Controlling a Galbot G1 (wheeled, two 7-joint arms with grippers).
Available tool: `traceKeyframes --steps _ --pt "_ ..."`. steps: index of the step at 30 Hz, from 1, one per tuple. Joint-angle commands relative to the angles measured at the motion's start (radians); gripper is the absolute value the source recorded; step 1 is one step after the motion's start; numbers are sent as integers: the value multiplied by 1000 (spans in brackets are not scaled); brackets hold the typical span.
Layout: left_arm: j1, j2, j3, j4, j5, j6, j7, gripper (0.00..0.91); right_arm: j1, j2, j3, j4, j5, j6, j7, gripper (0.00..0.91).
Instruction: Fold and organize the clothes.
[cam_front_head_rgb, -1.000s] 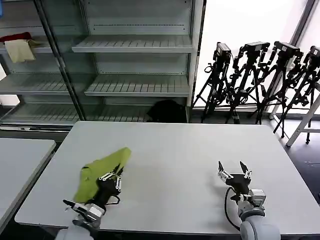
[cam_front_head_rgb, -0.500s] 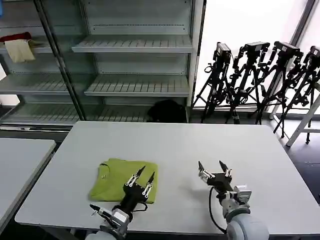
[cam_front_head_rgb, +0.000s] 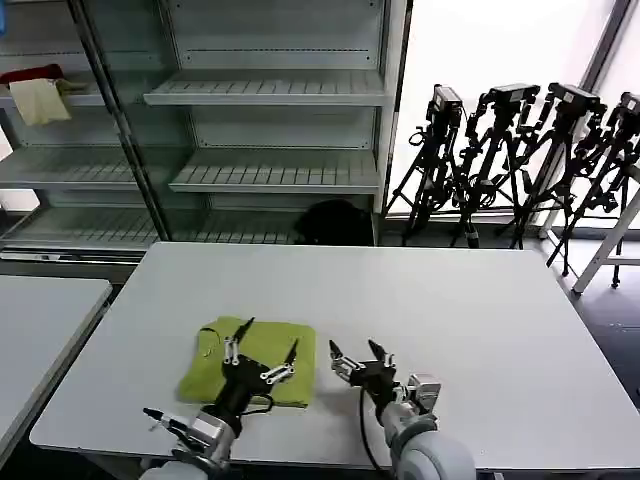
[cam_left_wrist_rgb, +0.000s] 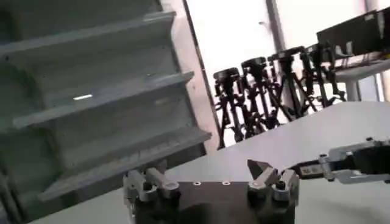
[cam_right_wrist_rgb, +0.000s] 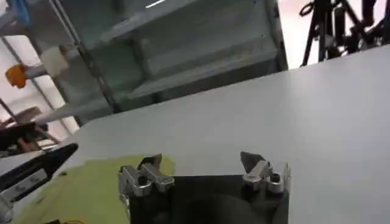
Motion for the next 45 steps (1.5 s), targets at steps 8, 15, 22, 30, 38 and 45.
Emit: traceKeyframes --steps 8,15,22,30,38,45 --pt "51 -4 -338 -6 -267 6 -7 907 35 39 -189 -84 171 -20 138 0" --pt "54 -15 -332 -3 -269 5 -8 907 51 46 -162 -84 187 -20 164 0" --pt "52 -16 -347 5 -287 5 -8 907 63 49 -135 -117 199 -19 196 0" --pt "55 -17 -354 24 -297 -4 -9 907 62 52 -122 -103 196 -16 187 0" --pt "61 -19 -350 39 -297 -21 -9 907 63 11 -45 -46 208 -16 183 0" --pt "56 -20 -334 42 -292 -21 -8 907 32 -65 49 -1 265 -18 169 0"
